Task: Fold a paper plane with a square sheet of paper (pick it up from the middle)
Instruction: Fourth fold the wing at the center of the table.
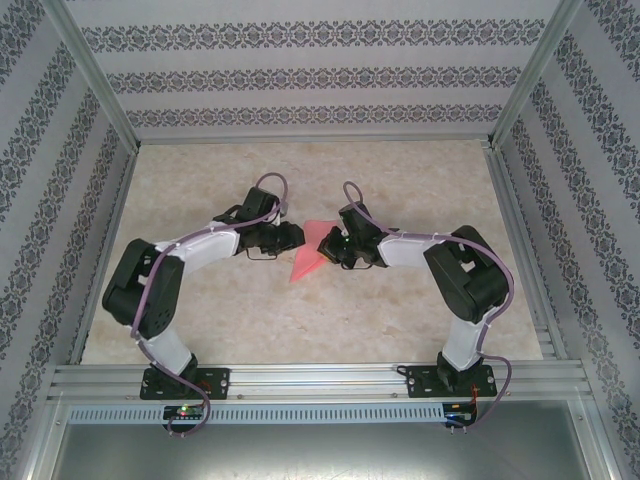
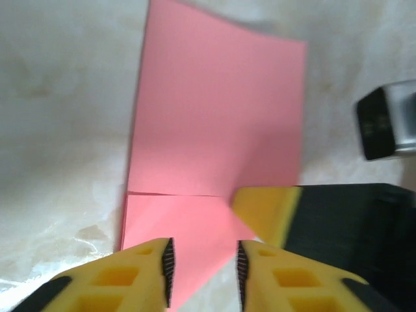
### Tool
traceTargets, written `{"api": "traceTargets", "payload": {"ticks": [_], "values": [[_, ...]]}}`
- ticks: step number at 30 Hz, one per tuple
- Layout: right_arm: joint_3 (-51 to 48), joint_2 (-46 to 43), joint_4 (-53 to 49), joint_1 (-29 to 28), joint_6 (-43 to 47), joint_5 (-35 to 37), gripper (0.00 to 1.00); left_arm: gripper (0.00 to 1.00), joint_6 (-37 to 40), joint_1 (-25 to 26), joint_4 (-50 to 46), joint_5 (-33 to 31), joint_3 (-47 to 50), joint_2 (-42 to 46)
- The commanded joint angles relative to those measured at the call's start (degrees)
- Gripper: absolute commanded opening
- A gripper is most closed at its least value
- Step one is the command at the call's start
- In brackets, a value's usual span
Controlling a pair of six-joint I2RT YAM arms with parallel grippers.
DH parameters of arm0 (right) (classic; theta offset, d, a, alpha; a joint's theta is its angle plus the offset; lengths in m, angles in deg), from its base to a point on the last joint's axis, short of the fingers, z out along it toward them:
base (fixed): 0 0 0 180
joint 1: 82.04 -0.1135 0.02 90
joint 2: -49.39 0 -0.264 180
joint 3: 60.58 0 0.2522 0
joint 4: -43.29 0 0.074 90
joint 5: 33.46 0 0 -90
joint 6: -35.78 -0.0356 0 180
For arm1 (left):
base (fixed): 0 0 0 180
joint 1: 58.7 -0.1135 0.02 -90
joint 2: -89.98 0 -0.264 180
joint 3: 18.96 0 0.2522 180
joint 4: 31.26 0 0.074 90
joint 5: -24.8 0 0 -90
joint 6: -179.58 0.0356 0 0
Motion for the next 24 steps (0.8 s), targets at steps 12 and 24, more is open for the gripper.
{"api": "traceTargets", "payload": {"ticks": [12, 24], "values": [[-0.48, -16.81, -18.13, 0.39, 2.44, 15.22, 0.0, 0.82, 8.0, 0.0, 6.32, -0.42, 7.38, 10.12], [8.49, -14.18, -20.91, -0.85, -0.83, 17.52, 0.0, 1.0, 12.22, 0.78, 11.13, -5.62, 12.46, 16.56]]}}
